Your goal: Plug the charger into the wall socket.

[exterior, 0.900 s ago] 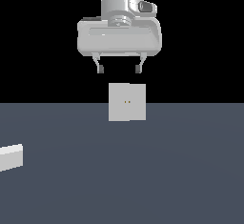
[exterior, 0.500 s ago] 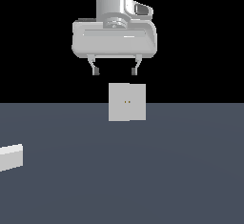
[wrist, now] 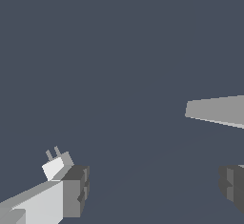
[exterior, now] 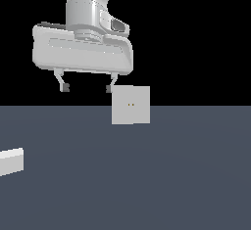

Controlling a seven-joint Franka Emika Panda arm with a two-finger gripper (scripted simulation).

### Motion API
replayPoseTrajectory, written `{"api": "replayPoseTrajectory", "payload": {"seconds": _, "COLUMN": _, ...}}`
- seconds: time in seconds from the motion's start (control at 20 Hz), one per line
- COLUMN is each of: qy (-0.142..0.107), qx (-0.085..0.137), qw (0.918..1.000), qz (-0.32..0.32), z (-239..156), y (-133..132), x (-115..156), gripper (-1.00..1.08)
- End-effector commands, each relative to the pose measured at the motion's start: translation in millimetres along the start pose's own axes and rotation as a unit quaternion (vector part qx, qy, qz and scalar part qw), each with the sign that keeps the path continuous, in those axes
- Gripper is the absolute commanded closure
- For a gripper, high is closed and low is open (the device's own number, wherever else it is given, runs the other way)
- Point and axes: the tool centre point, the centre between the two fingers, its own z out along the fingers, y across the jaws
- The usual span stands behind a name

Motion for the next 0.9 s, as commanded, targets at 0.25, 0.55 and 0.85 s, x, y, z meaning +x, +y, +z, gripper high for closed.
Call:
{"api": "replayPoseTrajectory", "payload": {"seconds": 0.25, "qy": 0.011, "qx": 0.009, "qw": 0.9909, "qz": -0.134, "z": 41, "y": -72, "x": -27, "gripper": -0.92}}
{"api": "replayPoseTrajectory", "payload": {"seconds": 0.55, "qy": 0.016, "qx": 0.013, "qw": 0.9794, "qz": -0.201, "z": 62, "y": -104, "x": -47, "gripper": -0.92}}
{"api": "replayPoseTrajectory", "payload": {"seconds": 0.85, "qy": 0.018, "qx": 0.014, "qw": 0.9727, "qz": -0.231, "z": 73, "y": -118, "x": -58, "gripper": -0.92}}
